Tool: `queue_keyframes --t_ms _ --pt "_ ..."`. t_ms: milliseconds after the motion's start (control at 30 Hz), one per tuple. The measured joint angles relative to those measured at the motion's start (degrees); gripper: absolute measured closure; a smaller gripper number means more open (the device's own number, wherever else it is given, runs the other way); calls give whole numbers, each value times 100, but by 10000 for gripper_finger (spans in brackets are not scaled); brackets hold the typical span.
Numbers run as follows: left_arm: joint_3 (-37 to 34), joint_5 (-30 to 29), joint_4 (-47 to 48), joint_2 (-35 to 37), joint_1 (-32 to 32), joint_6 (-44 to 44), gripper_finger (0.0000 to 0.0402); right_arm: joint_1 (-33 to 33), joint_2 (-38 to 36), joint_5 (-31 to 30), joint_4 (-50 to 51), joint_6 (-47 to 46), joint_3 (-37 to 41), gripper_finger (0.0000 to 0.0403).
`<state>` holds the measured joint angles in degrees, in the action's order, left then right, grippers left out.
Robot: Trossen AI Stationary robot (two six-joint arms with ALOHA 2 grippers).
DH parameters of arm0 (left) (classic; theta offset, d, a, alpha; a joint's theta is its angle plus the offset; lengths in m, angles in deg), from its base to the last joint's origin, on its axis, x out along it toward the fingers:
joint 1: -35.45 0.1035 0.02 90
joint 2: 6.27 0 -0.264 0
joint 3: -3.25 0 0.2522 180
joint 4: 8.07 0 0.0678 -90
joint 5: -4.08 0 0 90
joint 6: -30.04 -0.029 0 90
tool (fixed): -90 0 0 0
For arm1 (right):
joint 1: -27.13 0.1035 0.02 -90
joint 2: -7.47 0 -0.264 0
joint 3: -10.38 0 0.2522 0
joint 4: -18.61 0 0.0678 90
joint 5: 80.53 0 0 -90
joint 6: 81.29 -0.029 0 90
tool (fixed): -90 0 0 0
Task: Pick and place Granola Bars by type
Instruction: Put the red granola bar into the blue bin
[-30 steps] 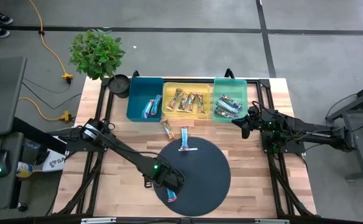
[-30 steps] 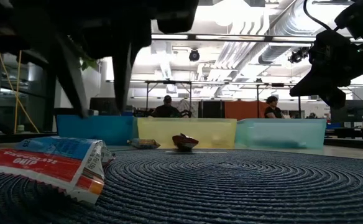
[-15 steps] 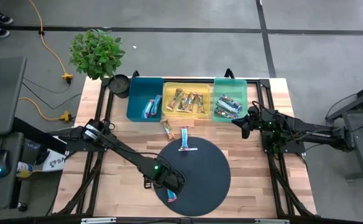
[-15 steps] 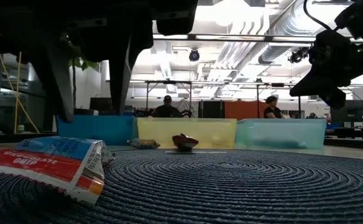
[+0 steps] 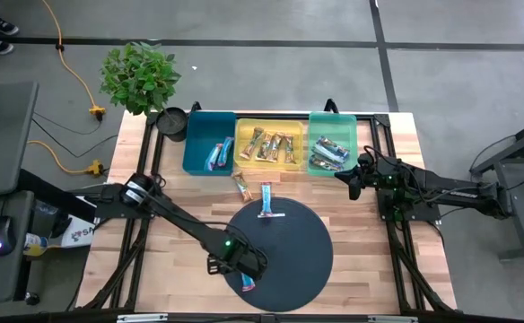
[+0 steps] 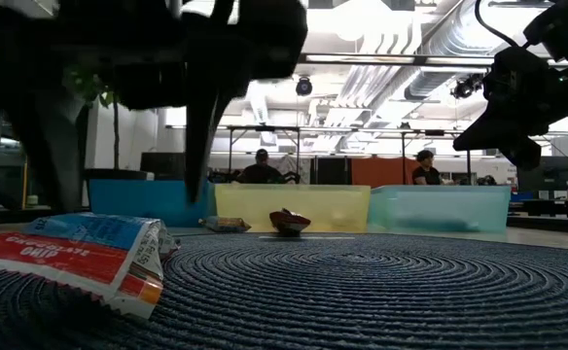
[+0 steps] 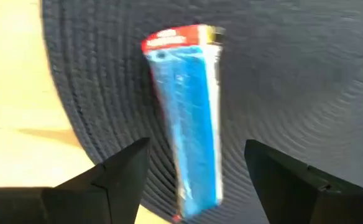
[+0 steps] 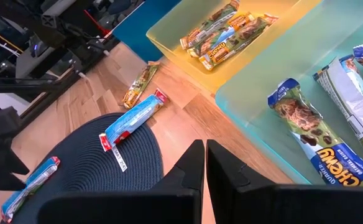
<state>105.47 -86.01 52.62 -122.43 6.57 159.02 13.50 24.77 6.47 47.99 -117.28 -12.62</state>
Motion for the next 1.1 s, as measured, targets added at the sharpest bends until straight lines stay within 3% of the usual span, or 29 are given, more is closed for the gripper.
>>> queue_keyframes --t_ms 167,1100 --pt "0 218 -137 -179 0 34 142 2 -2 0 -2 0 0 402" --pt "-7 222 -214 -358 7 135 143 1 0 0 0 0 2 402"
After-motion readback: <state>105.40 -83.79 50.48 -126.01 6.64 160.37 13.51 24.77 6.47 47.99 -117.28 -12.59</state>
